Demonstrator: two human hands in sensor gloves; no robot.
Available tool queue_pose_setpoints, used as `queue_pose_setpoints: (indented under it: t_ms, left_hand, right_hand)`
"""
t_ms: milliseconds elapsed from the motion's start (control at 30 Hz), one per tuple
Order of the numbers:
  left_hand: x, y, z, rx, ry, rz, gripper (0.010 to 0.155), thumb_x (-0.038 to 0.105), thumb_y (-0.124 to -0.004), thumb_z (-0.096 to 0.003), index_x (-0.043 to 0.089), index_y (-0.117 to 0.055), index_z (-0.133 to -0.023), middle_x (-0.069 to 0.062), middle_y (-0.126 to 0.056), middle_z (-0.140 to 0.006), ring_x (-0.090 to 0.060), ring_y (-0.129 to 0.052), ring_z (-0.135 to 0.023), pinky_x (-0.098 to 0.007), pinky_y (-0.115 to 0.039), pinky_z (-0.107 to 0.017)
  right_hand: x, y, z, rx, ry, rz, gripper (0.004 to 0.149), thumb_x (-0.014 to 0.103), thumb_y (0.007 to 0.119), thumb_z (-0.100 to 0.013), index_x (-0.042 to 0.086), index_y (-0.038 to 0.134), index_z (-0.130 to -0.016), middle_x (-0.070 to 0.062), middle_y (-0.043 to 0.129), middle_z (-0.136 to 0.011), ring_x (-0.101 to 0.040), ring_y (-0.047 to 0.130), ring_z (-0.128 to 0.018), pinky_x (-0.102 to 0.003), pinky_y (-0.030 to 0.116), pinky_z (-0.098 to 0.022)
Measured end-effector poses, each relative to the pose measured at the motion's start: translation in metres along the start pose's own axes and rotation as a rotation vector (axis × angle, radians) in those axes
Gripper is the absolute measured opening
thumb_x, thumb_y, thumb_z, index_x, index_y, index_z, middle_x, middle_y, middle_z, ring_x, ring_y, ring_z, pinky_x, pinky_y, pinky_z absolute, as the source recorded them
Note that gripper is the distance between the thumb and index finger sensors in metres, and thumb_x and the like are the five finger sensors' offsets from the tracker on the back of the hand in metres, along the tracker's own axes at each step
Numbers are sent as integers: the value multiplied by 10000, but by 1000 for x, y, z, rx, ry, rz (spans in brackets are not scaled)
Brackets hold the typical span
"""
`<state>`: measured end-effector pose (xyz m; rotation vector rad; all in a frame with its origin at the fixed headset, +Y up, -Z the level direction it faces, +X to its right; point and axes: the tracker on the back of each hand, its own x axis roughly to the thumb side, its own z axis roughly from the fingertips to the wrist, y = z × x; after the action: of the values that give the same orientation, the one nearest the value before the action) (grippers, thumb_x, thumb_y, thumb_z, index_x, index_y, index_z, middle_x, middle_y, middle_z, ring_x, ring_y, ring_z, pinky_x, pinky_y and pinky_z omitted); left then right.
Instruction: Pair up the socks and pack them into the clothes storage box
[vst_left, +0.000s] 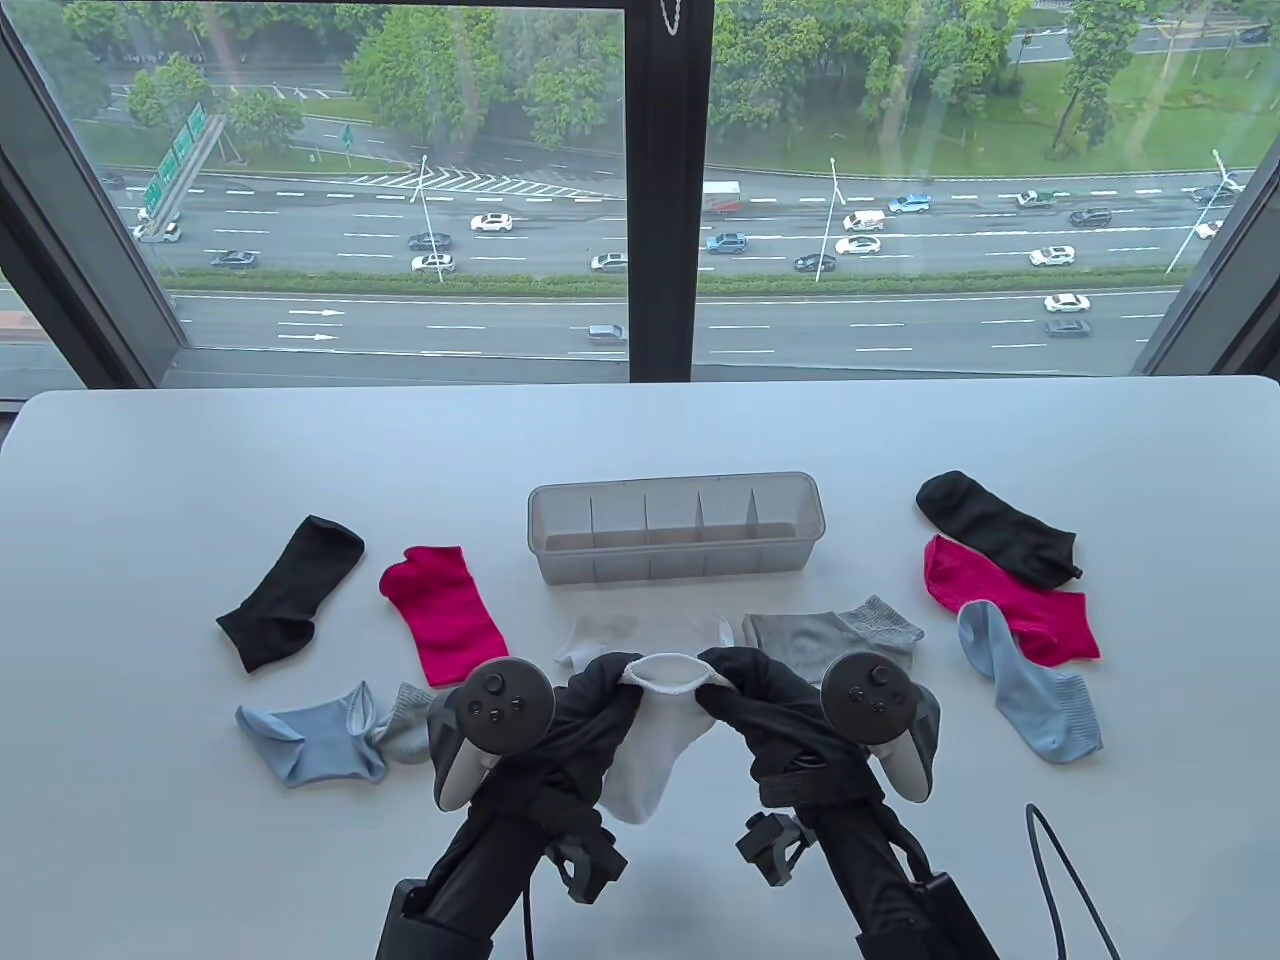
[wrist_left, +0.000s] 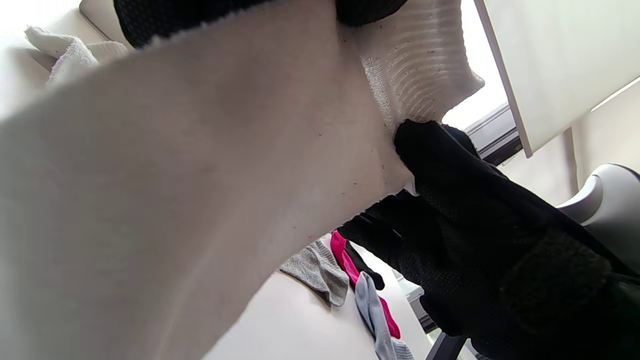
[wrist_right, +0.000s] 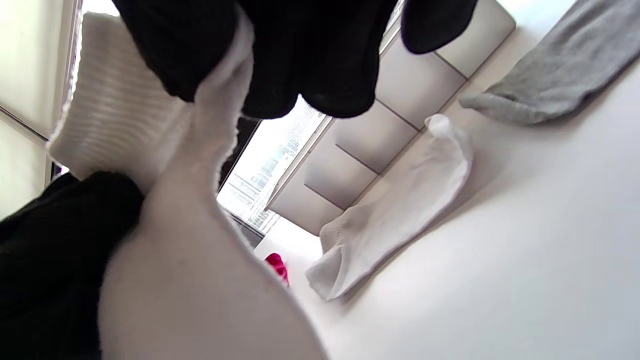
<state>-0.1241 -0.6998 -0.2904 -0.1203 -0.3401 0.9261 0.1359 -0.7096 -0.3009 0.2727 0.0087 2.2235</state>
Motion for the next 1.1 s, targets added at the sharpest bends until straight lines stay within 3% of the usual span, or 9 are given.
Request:
queue_pose_setpoints:
  t_ms: [200, 333, 433, 567, 700, 767, 833, 933, 1100]
  left_hand:
    - [2, -1, 0, 21, 9, 6, 409, 206, -638, -596, 132, -669, -997, -131, -897, -899, -379, -945, -808, -580, -758, -657]
    - [-2, 1, 0, 8, 1, 49, 410, 215, -638, -595, 128, -675, -994, -155, -870, -938, -408, -925, -832, -581, -754, -658]
    - [2, -4, -1, -63, -33, 85, 425, 318, -666, -602, 106, -700, -970, -200, -795, -1019, -450, -858, -897, -605, -721, -676]
    - [6, -8, -4, -173, -63, 187, 394, 314, -638, -622, 83, -748, -921, -116, -1011, -716, -327, -1059, -597, -522, -860, -514]
    - [1, -26, -7, -287, 60, -57, 432, 264, -622, -631, 60, -675, -1008, -164, -961, -815, -387, -1012, -682, -566, -818, -551]
    - [-5, -32, -6, -234, 97, -264, 518, 274, -636, -625, 71, -561, -1095, -236, -784, -1031, -489, -809, -933, -665, -666, -675]
    - [-10, -32, -6, -230, 120, -407, 647, 359, -674, -607, 86, -446, -1147, -254, -556, -1171, -539, -561, -1075, -717, -511, -740]
    - [-14, -22, -5, -168, 163, -558, 720, 389, -679, -601, 103, -340, -1169, -239, -370, -1227, -529, -356, -1136, -726, -376, -773]
    - [-20, -5, -6, -155, 231, -647, 747, 380, -679, -605, 120, -269, -1172, -212, -259, -1242, -503, -240, -1149, -709, -292, -786]
  right_hand:
    - [3, -9, 2, -7, -41, 3, 431, 495, 749, -534, 262, 737, -897, -65, 780, -835, -327, 728, -840, -690, 457, -729]
    - [8, 3, 1, 276, -92, -5, 893, 473, 763, -542, 272, 134, -1143, -264, 68, -1193, -549, 125, -1042, -752, 205, -691]
    - [15, 2, 4, 71, -107, -70, 582, 449, 755, -552, 353, 534, -1082, -94, 607, -1176, -448, 549, -1074, -723, 350, -739]
    - [18, -8, 5, 42, -61, -243, 405, 380, 772, -567, 174, 789, -916, 9, 996, -594, -209, 985, -585, -632, 572, -713]
    - [-8, 2, 1, 215, 147, 3, 410, 371, 748, -579, 153, 772, -925, 20, 982, -588, -201, 979, -585, -624, 577, -711]
    - [-27, 13, 0, 224, 236, 151, 474, 328, 739, -586, 152, 686, -1023, -120, 909, -890, -378, 837, -871, -713, 435, -709]
    - [-34, 19, 0, 309, 266, 315, 658, 386, 703, -584, 125, 478, -1145, -267, 483, -1206, -598, 393, -1043, -783, 329, -676]
    - [-19, 18, 2, 403, 264, 436, 717, 494, 576, -586, 192, 308, -1179, -257, 198, -1243, -577, 119, -1046, -788, 225, -676]
    - [-11, 44, 2, 649, 287, 450, 681, 490, 508, -590, 159, 450, -1181, -257, 385, -1251, -494, 245, -1106, -753, 213, -698]
